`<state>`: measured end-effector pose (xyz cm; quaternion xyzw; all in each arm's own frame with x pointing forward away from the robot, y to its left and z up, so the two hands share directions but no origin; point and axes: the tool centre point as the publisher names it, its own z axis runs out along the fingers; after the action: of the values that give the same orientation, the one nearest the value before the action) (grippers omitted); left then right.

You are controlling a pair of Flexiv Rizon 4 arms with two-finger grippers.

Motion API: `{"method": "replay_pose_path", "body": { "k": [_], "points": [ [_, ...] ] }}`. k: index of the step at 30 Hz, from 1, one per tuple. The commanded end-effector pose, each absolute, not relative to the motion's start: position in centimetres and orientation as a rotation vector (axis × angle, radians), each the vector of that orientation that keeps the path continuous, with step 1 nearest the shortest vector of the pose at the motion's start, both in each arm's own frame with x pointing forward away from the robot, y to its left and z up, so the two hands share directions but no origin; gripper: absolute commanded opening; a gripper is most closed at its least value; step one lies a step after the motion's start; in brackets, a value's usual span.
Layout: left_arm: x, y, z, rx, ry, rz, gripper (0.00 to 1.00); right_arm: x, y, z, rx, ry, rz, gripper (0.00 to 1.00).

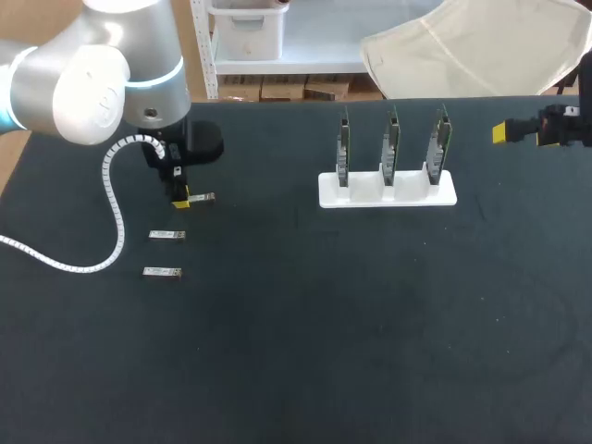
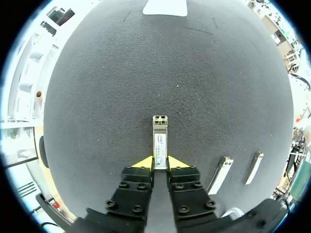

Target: Pick up the optical module with the left hand, and insert it into the network port with the right hand.

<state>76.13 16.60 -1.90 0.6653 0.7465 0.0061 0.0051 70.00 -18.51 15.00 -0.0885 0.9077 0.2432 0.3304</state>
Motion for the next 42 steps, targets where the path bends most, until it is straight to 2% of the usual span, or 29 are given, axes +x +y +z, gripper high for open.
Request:
{"method": "replay_pose_path", "body": {
  "k": [1,10,18,22,42],
  "points": [
    [75.9,16.7,-1.8,2.073,2.34,0.005,0.0,70.0,-18.5,15.0,-0.231,2.374,0.636,1.0],
    [76.2,16.0,2.3,1.923,2.283,-0.114,0.0,70.0,-18.5,15.0,-0.231,2.374,0.636,1.0],
    [76.6,13.7,10.2,1.706,2.093,-0.357,0.0,70.0,-18.5,15.0,-0.231,2.374,0.636,1.0],
    [76.5,12.8,13.6,1.653,2.035,-0.328,0.0,70.0,-18.5,15.0,-0.231,2.374,0.636,1.0],
    [76.0,11.8,14.1,1.627,1.999,-0.376,0.0,70.0,-18.5,15.0,-0.231,2.374,0.636,1.0]
  ]
}}
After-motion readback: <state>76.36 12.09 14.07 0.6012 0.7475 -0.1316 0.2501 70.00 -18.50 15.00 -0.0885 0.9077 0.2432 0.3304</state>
